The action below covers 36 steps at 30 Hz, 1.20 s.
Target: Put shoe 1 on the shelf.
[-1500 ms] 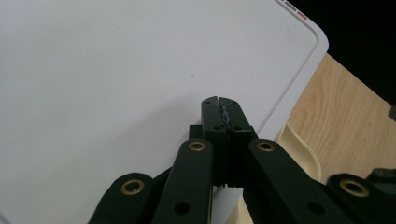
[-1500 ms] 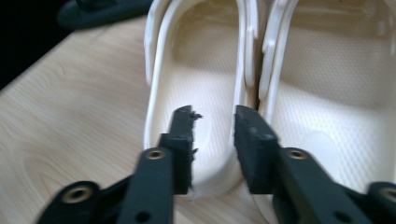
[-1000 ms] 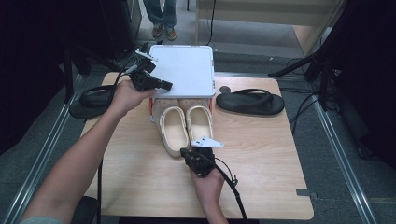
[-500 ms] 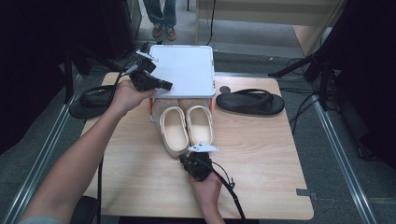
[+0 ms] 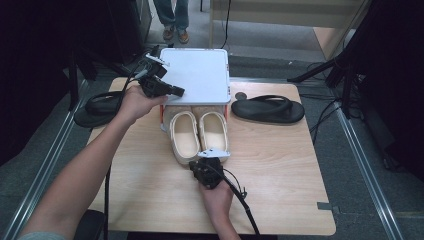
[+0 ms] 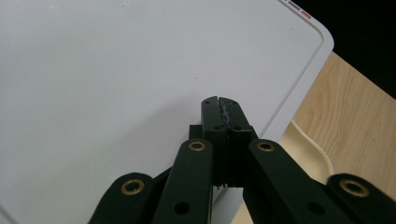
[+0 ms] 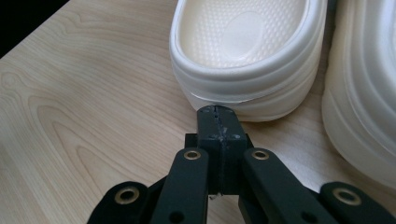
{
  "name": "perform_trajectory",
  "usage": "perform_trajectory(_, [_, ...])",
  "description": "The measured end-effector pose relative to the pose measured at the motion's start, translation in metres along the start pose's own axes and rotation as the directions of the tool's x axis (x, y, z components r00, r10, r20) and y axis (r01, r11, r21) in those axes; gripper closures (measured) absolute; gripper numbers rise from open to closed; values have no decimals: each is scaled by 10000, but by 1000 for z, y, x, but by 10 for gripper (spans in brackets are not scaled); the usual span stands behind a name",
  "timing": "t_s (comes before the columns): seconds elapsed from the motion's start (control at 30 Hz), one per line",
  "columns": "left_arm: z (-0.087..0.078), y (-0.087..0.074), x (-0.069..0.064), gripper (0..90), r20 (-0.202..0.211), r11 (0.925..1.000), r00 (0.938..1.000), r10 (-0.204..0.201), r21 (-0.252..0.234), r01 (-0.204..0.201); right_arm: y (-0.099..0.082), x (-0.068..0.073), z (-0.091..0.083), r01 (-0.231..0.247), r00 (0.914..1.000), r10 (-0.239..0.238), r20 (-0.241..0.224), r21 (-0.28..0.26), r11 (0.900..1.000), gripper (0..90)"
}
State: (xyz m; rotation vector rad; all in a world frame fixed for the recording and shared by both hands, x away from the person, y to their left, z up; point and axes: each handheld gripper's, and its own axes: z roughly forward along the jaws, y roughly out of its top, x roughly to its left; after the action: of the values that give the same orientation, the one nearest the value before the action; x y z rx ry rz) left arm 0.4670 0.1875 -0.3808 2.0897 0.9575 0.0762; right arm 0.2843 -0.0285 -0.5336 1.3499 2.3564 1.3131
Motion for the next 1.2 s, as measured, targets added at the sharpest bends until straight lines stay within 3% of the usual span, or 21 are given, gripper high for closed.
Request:
perform_trajectory(0.33, [0,0,0,900,-14,10000,10000,-37,41,37,13,5,7,-7,9999,6,-118,-36,10000,900])
perform_trajectory(0.63, [0,1,0,900,-3,9999,10000,-72,128,72,24,8,13,212,9997,-213,116,70,9998,900])
perform_trajectory(1.2, [0,2,0,900,10,9999,9999,-106,131,106,31,10,23,-41,9999,41,147,13,10000,900])
